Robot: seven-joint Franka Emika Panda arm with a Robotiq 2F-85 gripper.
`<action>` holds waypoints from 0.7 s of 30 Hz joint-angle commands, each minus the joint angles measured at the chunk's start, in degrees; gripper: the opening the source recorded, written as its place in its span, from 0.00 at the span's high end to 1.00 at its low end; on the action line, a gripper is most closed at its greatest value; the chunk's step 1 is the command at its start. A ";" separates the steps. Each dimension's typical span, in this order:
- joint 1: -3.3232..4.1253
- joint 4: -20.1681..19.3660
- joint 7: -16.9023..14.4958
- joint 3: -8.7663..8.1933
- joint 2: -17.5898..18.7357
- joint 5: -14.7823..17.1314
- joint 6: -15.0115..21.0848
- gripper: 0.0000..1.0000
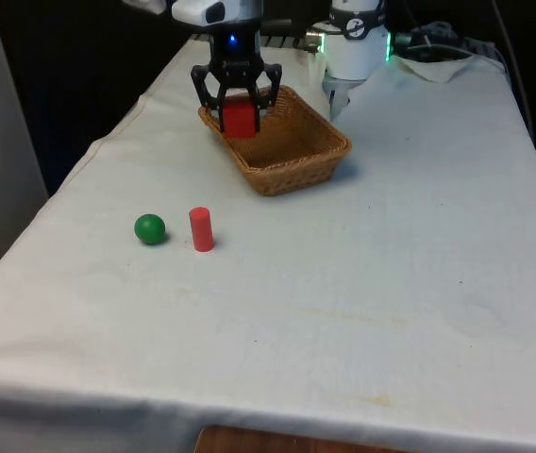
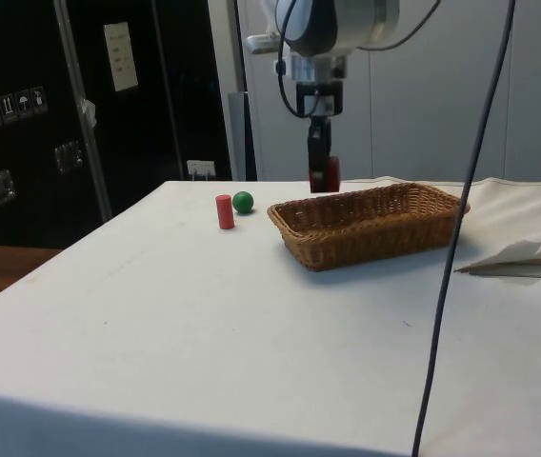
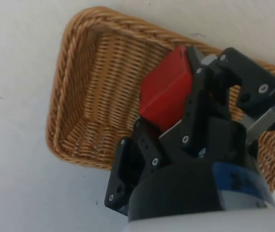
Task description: Pick up the object to the left of the cylinder and place it into the basket.
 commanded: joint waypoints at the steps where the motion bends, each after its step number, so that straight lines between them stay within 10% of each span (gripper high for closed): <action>1: 0.34 -2.29 -0.34 -0.69 -1.09 -0.69 2.18 0.99; 21: 0.11 -13.35 -0.69 2.29 -4.53 0.80 13.46 0.99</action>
